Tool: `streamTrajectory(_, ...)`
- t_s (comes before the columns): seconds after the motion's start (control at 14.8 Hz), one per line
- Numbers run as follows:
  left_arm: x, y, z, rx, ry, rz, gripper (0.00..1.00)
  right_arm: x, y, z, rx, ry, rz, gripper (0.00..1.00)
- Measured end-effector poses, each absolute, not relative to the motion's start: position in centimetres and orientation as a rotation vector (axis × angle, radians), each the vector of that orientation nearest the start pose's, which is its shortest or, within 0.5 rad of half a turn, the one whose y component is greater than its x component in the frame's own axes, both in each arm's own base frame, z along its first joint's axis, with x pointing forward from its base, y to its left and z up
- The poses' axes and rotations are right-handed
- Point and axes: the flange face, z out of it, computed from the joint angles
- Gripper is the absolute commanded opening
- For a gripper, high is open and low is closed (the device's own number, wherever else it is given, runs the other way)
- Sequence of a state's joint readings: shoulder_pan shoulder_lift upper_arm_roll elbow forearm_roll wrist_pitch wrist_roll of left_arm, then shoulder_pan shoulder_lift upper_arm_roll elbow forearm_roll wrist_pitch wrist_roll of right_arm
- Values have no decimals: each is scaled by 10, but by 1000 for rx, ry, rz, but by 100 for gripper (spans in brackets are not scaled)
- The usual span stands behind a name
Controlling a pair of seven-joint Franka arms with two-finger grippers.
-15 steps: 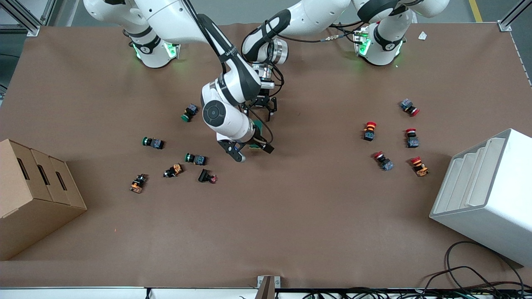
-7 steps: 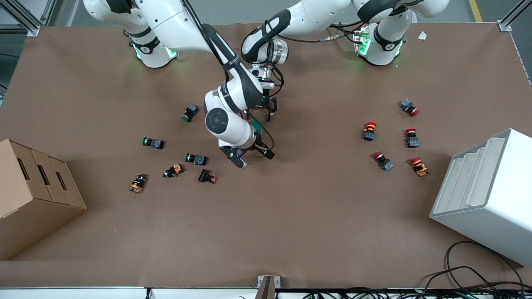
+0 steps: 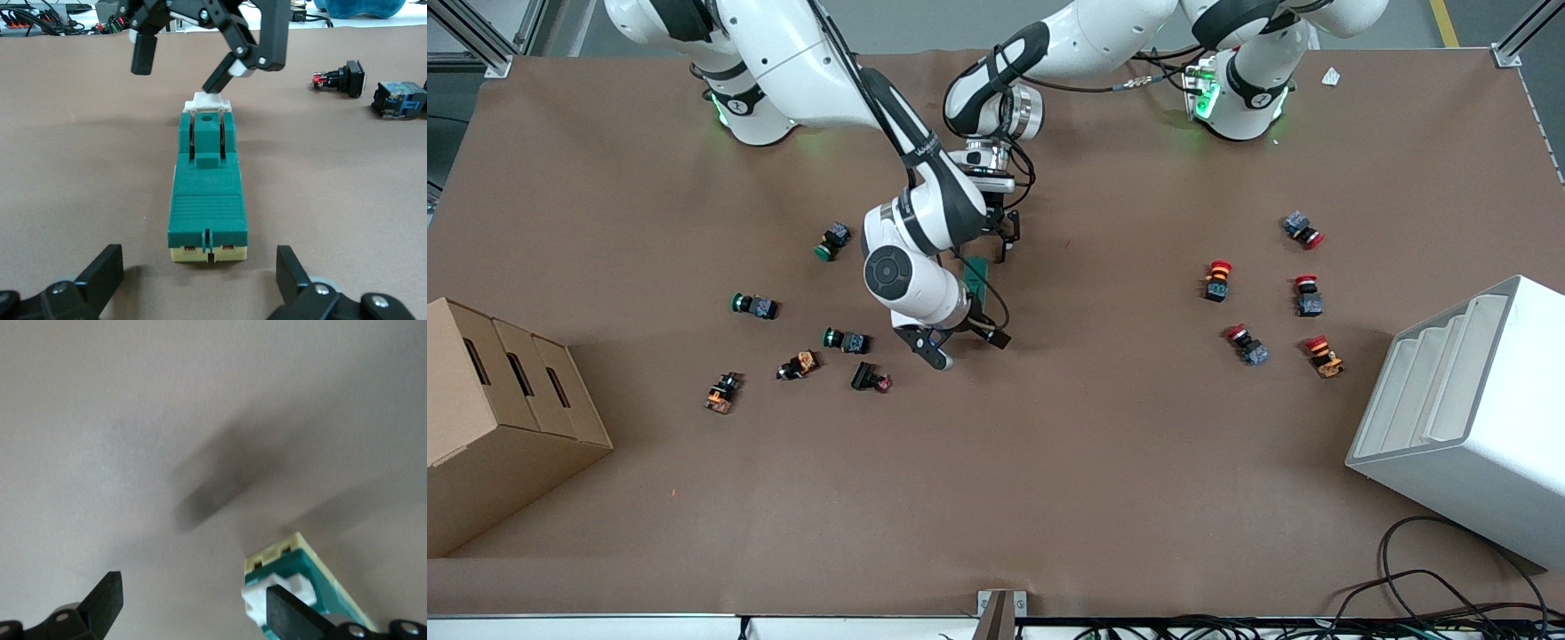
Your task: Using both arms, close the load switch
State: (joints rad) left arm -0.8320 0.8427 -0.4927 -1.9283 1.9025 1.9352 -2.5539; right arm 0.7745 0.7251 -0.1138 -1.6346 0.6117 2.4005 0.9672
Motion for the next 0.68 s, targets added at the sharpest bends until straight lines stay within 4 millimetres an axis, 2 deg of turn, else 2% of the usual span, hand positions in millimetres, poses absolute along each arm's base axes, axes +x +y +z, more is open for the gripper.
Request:
streamTrajectory(0.14,203,-553,79,-2766,151,-1608,100,559,408,199,-2686,990,301,100)
streamTrajectory(0.27,203,-553,79,-2766,150,-1609,100,584,370,210,-2744,916,334,100)
streamTrajectory(0.47,206,-553,80,-2764,143,-1611,100,622,285,264,-2791,750,418,100)
streamTrajectory(0.68,213,-557,85,-2765,100,-1615,100,641,192,315,-2862,590,423,100)
